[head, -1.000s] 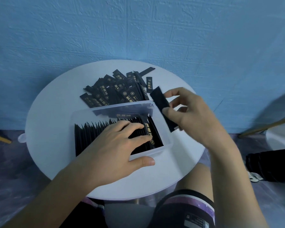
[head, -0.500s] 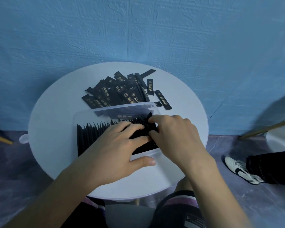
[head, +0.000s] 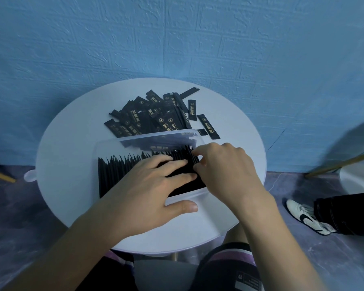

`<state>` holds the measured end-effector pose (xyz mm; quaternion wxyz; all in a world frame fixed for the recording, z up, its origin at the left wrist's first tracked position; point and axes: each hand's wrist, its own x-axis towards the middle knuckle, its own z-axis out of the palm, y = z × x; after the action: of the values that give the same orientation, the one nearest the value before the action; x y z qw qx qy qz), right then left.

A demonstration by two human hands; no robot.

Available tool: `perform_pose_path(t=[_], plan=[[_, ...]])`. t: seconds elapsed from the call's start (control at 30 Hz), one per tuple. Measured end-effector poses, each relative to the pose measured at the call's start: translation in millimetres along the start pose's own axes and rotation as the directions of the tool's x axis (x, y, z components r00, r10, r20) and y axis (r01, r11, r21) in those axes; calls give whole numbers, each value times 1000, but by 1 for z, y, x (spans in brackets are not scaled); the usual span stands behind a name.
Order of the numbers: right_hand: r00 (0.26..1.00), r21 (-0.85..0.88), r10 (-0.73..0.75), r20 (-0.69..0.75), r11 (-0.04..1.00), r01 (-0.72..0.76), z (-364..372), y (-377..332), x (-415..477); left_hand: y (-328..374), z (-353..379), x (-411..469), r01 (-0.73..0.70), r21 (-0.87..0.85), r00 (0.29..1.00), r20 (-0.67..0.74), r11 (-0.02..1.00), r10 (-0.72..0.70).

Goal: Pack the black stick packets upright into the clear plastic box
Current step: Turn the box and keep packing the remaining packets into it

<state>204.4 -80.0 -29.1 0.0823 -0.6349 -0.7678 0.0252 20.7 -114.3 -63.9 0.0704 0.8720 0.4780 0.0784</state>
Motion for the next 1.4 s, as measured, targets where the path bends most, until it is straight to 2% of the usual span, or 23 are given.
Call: perform_pose_path(t=[0.4,0.6,0.73,0.93,1.07,1.13,1.2,1.27,1.33,1.4], plan=[[999,55,-17,41,998,15,-4,1,9,1,-4,0,-11,-60,997,73,998,15],[994,-5,-108,-7,994,108,-5,4,3,3,-5,1,-22,-18,997,76,1000,23],[992,-94,-118,52,988,123,-8,1,2,2,-5,0,-24,-12,997,73,1000,25],[990,-100,-88,112,990,99,-12,-2,4,0,-2,-1,-26,29,997,67,999,24],[993,67,-111,30,992,109,-11,7,12,0,-1,-1,-25,40,998,51,999,23],[998,254,-67,-16,965,69,-11,15,19,0,-1,-1,-19,53,999,37,998,17],[1000,517,-17,-24,856,27,-9,24,27,0,0,-2,-15,53,999,29,998,13],[998,743,53,-44,670,-3,-4,31,36,0,0,-2,-12,43,1000,25,999,11],[989,848,138,-45,530,-35,5,42,50,0,0,-2,-17,44,1000,13,999,16],[981,846,190,-37,529,-71,20,54,68,0,0,-1,-14,42,1000,16,999,13]])
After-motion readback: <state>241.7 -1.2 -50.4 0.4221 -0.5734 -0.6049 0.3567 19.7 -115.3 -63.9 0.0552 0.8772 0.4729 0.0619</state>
